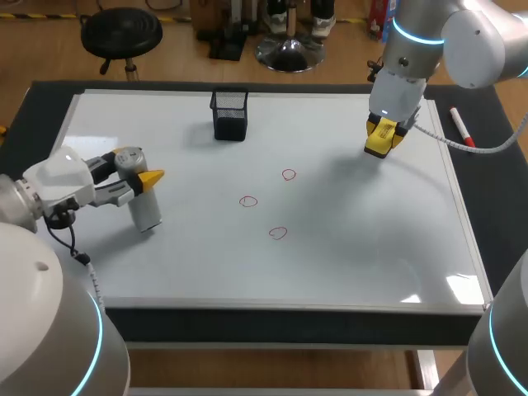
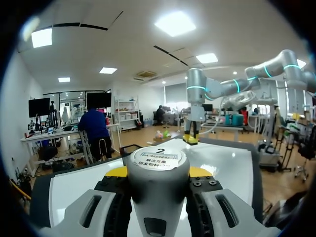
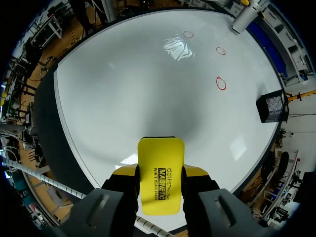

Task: Pick up the inspection probe, press it on each red-marked spot on the whiteboard one by one, put down the probe, pick up the eraser, and wipe off all the red marks.

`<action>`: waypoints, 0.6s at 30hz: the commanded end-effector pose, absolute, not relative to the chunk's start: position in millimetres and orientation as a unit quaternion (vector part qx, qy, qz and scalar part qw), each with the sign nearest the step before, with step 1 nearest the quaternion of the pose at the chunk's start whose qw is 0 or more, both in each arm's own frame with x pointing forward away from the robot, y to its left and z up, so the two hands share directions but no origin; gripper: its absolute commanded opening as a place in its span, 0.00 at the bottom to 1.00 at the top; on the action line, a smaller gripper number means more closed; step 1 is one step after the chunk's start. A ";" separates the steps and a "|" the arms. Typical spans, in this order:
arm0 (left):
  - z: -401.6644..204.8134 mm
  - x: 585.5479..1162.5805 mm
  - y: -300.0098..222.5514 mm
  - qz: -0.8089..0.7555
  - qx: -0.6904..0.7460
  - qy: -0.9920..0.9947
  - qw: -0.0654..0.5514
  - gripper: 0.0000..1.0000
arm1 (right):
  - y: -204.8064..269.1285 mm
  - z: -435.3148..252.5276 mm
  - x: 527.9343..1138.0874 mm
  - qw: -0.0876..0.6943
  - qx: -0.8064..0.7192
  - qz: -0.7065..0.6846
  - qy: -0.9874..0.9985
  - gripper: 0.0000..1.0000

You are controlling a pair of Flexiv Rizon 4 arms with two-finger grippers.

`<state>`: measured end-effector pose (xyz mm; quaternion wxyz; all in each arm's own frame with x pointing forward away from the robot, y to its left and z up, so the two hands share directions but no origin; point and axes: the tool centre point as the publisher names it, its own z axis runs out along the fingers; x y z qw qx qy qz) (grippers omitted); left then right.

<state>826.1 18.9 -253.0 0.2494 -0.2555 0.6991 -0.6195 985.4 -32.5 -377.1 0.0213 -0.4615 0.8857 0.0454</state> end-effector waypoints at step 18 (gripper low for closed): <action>-251.6 823.0 18.5 -0.612 -0.277 0.687 0.277 0.00 | -22.5 -375.3 978.5 0.016 -0.477 0.039 0.878 0.00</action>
